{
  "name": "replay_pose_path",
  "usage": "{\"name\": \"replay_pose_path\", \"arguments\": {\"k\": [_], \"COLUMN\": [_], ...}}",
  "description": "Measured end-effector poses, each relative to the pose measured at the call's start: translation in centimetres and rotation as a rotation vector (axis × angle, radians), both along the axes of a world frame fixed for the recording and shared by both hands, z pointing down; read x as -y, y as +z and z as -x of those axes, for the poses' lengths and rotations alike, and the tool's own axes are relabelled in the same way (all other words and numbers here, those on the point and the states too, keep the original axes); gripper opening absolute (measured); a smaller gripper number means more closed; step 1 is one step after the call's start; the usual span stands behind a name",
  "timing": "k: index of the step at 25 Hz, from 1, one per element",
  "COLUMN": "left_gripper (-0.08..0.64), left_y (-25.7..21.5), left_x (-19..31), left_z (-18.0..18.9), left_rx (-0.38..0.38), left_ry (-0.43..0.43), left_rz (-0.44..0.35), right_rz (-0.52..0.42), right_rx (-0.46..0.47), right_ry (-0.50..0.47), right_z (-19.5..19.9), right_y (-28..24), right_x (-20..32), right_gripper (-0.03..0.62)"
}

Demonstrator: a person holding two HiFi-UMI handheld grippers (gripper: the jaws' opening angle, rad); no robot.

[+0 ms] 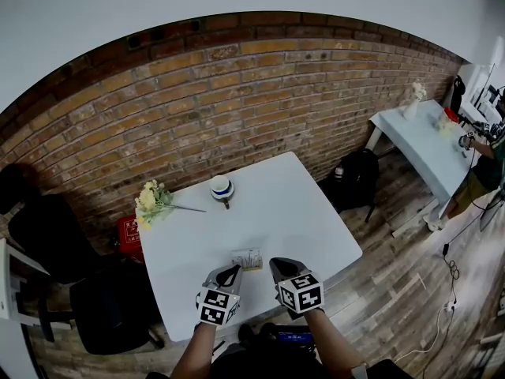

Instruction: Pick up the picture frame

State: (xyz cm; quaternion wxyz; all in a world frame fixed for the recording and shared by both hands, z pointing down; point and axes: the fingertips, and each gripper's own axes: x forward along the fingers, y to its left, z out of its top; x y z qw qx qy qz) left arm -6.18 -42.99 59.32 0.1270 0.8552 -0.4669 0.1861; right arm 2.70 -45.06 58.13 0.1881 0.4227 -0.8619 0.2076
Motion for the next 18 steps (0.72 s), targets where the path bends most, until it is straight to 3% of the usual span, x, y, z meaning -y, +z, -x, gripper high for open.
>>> {"name": "replay_pose_path", "arguments": {"k": [18], "left_gripper": [0.012], "left_y": [0.68], "left_x": [-0.78], "left_z": [-0.67], "left_rx": [0.021], "left_ry": [-0.022], "left_rz": [0.021], "right_rz": [0.011], "right_rx": [0.012], "right_ry": [-0.03], "right_z": [-0.83], "right_y": [0.53], "right_x": [-0.6], "right_gripper": [0.009]}}
